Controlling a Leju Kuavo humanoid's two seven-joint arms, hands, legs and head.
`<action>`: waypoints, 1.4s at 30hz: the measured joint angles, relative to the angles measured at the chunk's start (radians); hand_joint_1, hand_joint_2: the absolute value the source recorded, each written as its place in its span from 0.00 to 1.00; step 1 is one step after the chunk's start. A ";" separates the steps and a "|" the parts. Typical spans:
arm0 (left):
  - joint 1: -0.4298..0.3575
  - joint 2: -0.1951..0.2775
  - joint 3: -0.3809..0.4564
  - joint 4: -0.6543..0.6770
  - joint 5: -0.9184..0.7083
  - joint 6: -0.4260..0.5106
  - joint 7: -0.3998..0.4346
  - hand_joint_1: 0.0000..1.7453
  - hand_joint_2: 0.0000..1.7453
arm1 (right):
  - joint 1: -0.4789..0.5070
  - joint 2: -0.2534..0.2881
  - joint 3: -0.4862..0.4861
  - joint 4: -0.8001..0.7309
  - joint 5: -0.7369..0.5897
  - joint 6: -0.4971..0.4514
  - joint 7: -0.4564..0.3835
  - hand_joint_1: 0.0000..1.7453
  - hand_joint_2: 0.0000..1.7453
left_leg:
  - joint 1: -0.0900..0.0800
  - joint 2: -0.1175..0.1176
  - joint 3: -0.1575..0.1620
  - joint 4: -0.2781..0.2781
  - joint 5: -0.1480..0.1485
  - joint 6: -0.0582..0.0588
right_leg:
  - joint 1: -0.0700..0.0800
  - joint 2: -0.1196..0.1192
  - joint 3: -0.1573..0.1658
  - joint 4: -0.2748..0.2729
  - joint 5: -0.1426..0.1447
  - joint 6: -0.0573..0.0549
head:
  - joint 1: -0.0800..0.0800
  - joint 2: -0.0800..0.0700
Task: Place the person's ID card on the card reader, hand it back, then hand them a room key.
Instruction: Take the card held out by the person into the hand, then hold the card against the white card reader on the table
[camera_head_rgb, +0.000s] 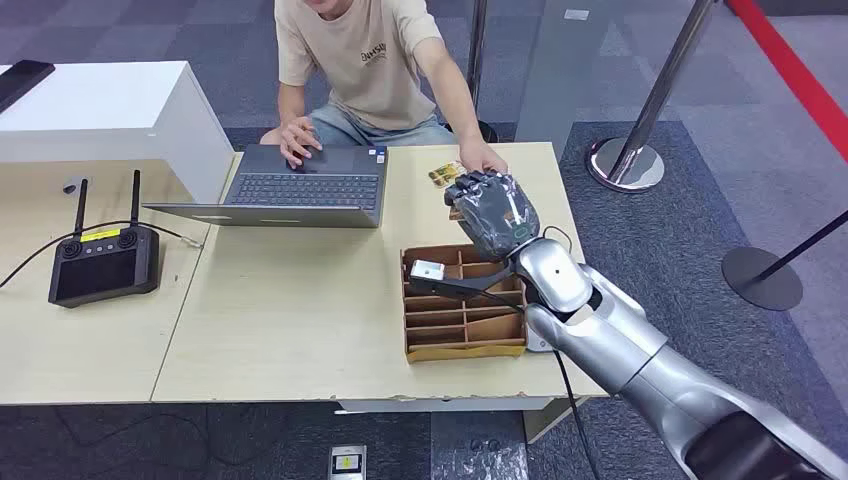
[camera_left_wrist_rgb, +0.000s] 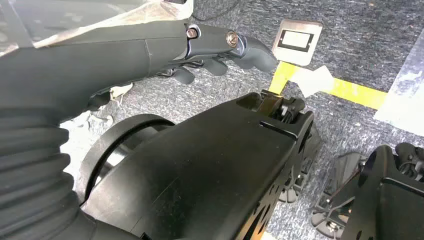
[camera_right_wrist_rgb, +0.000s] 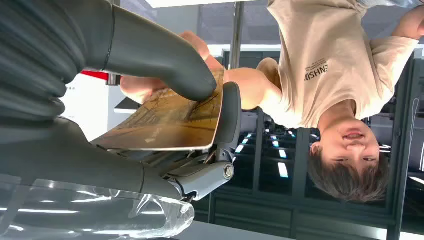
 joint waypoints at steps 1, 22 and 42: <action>0.000 0.000 0.000 0.000 0.000 0.000 0.000 0.00 1.00 | 0.000 0.000 0.000 0.001 0.000 -0.001 -0.003 1.00 1.00 | 0.000 0.000 0.000 0.000 0.000 0.000 | 0.000 0.000 0.000 0.000 0.000 0.000 | 0.000 0.000; -0.003 -0.003 0.000 0.000 -0.013 0.003 0.005 0.00 1.00 | 0.009 0.047 -0.019 0.020 -0.170 -0.116 -0.060 1.00 1.00 | 0.000 0.000 0.000 0.000 0.000 0.000 | 0.000 0.000 0.000 0.000 0.000 0.000 | 0.000 0.000; 0.012 0.000 0.008 0.000 0.018 0.050 0.007 0.00 1.00 | 0.278 0.036 -0.294 -0.179 -1.095 -0.131 -0.411 1.00 1.00 | 0.000 -0.001 0.000 0.000 0.000 0.000 | 0.000 0.000 0.000 -0.001 0.000 0.000 | 0.000 0.000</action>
